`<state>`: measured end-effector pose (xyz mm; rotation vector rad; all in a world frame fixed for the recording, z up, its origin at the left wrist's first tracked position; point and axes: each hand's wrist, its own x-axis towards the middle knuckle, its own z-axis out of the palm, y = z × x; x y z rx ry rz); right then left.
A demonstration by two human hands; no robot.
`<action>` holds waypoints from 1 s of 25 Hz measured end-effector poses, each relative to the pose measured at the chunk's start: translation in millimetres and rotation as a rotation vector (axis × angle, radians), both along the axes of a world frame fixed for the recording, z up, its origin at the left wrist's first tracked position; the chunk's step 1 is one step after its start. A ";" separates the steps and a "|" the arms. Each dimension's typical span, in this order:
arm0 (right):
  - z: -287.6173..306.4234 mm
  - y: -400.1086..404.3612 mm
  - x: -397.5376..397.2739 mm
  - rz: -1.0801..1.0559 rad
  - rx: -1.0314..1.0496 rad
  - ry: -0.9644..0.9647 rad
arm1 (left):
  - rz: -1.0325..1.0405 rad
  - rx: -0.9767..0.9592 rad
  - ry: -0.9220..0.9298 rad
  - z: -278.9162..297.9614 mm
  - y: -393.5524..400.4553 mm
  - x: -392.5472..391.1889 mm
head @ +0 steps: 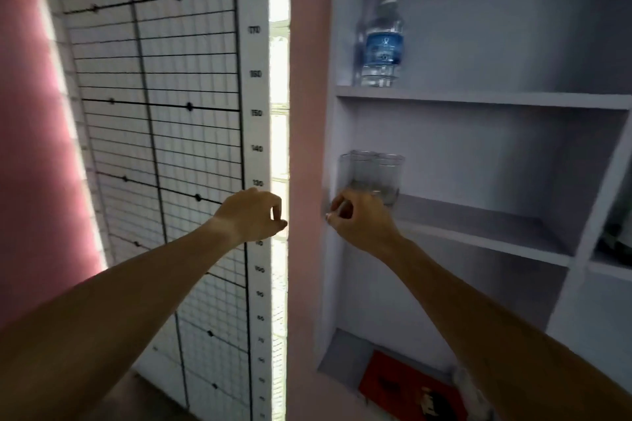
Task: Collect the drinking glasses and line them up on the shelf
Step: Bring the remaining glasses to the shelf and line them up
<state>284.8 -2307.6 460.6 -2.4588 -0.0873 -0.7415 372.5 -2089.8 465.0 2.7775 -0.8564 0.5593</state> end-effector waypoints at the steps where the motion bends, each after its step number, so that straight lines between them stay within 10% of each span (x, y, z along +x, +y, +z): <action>1: -2.0 17.1 3.1 0.045 -0.017 0.006 | 0.056 0.007 0.011 -1.6 23.0 -6.6; 25: -52.3 752.7 -156.7 1.157 -0.235 0.279 | 1.134 -0.072 0.128 -57.3 701.0 -398.8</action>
